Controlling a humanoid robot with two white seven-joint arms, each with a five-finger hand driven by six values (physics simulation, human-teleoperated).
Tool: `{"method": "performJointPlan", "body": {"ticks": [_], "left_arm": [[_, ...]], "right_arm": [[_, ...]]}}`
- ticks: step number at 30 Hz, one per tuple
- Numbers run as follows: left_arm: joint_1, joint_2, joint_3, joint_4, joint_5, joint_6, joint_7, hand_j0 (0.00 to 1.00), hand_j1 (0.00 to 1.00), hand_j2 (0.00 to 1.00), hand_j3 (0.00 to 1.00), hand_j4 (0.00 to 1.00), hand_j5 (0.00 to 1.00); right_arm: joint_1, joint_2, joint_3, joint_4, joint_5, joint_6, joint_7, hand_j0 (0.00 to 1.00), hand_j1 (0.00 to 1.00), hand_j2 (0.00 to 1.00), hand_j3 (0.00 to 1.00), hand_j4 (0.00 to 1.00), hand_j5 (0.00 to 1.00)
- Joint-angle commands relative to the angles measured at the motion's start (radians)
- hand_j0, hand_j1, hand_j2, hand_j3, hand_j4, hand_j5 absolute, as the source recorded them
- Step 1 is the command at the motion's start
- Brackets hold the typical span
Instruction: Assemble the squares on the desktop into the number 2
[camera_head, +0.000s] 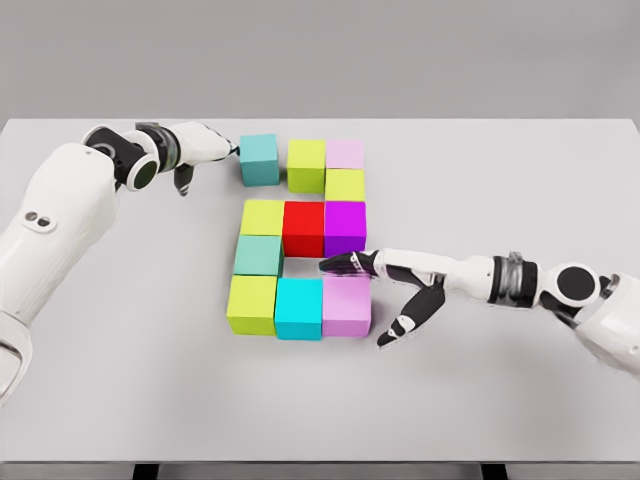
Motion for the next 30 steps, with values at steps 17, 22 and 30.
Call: {"method": "performJointPlan", "body": {"ticks": [17, 22, 30], "left_arm": [[0.003, -0.008, 0.001, -0.004, -0.003, -0.003, 0.000, 1.00, 1.00, 1.00, 1.00, 1.00, 1.00], [0.003, -0.018, 0.001, -0.004, -0.003, -0.003, 0.000, 1.00, 1.00, 1.00, 1.00, 1.00, 1.00], [0.003, -0.018, 0.001, -0.005, -0.003, -0.005, 0.000, 1.00, 1.00, 1.00, 1.00, 1.00, 1.00]], "right_arm": [[0.187, -0.213, -0.678, -0.389, -0.018, -0.056, 0.001, 1.00, 1.00, 1.00, 1.00, 1.00, 1.00], [0.215, -0.213, -0.676, -0.389, -0.015, -0.056, 0.001, 1.00, 1.00, 1.00, 1.00, 1.00, 1.00], [0.278, -0.235, -0.679, -0.389, -0.004, -0.056, 0.001, 1.00, 1.00, 1.00, 1.00, 1.00, 1.00]]}}
